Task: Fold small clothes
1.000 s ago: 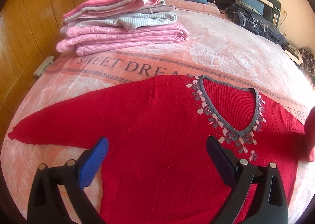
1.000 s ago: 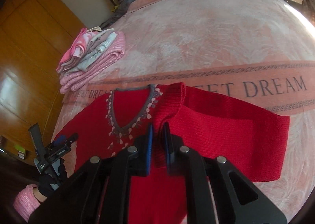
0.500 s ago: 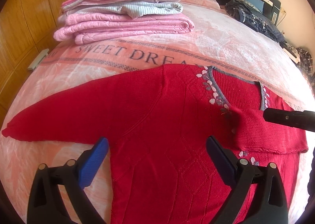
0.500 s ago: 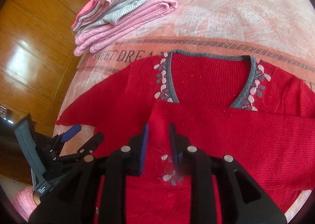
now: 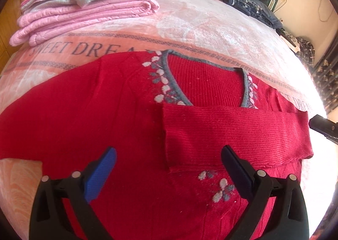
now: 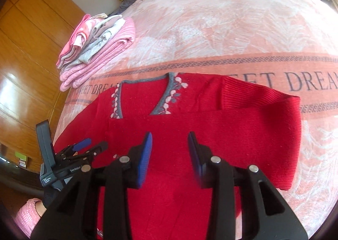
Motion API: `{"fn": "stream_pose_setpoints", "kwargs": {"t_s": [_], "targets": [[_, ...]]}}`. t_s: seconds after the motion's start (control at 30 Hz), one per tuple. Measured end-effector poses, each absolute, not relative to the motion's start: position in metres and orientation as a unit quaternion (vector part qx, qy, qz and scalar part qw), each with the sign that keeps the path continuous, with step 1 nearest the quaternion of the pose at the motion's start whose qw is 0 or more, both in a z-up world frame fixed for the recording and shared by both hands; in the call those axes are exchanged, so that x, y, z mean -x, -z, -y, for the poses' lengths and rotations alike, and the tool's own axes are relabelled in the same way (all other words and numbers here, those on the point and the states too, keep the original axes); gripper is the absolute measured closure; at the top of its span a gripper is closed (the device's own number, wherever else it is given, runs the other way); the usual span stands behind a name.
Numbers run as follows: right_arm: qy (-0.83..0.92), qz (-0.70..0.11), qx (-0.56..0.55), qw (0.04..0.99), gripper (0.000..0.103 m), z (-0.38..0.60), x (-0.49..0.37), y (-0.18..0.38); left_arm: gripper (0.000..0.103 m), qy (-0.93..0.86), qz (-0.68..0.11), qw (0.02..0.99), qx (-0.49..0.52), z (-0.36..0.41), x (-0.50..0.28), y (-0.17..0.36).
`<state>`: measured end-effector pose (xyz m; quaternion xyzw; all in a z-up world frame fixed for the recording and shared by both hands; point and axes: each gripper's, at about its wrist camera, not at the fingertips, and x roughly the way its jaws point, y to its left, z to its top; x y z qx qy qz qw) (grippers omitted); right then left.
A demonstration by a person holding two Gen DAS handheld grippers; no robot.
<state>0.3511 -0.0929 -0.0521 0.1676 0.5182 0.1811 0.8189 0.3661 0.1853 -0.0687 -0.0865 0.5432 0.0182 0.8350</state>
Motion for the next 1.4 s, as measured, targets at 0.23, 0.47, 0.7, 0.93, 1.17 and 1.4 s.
{"fn": "stream_pose_setpoints", "kwargs": {"t_s": [0.23,0.47,0.7,0.93,1.17,1.4], "targets": [[-0.151,-0.519,-0.19,0.82,0.067,0.142,-0.338,0.063,0.058,-0.015,-0.562,0.82,0.107,-0.173,-0.377,0.084],[-0.124,-0.512,-0.218,0.822,0.067,0.171,-0.334,0.067,0.093,-0.008,-0.522,0.845,0.114,-0.18,-0.373,0.067],[-0.103,-0.516,-0.216,0.822,0.066,0.18,-0.339,0.072,0.093,-0.012,-0.458,0.884,0.093,-0.208,-0.365,0.018],[-0.147,-0.538,-0.227,0.798,0.066,0.158,-0.347,0.087,0.092,-0.039,-0.478,0.872,0.102,-0.248,-0.368,0.039],[-0.105,-0.586,-0.169,0.786,0.066,0.145,-0.344,0.122,0.083,-0.068,-0.528,0.84,0.102,-0.264,-0.365,0.081],[-0.138,-0.544,-0.201,0.803,0.06,0.143,-0.35,0.087,0.071,-0.098,-0.466,0.866,0.15,-0.303,-0.367,0.031]]}}
